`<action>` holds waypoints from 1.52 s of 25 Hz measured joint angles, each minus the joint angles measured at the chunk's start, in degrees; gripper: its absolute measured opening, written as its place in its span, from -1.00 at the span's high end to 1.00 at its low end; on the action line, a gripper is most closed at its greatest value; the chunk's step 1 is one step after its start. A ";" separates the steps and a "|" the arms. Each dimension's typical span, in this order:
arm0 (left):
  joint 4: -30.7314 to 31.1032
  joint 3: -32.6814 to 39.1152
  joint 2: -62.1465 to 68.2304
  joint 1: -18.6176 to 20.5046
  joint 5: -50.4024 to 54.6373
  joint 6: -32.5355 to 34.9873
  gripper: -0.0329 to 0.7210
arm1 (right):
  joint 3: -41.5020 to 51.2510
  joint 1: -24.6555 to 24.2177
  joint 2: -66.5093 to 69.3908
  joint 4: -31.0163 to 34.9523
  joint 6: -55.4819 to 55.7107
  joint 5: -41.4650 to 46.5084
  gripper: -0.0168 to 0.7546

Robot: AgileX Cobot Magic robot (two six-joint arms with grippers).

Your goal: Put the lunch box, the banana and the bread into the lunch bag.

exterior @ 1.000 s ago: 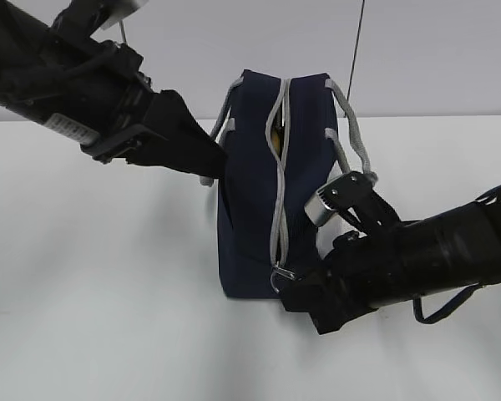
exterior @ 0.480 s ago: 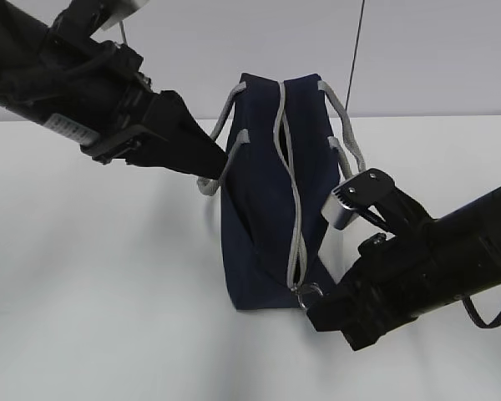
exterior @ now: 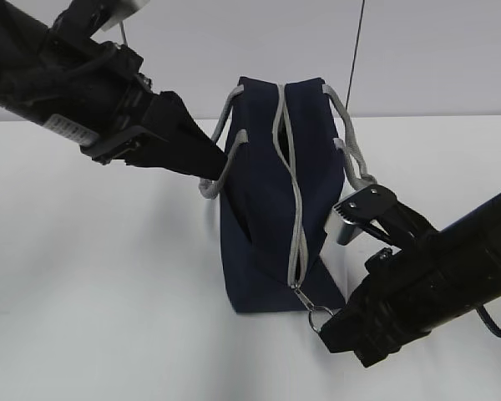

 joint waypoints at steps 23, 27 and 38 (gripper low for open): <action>0.02 0.00 0.00 0.00 0.88 0.00 0.01 | -16.93 0.00 -4.47 -17.67 17.76 11.65 1.00; 0.02 0.00 0.00 0.00 0.92 0.00 0.01 | -20.56 0.00 -4.78 -20.97 20.14 13.34 1.00; 0.28 0.00 0.00 0.00 0.92 0.00 0.01 | -28.59 0.00 -4.78 -24.71 23.34 16.43 1.00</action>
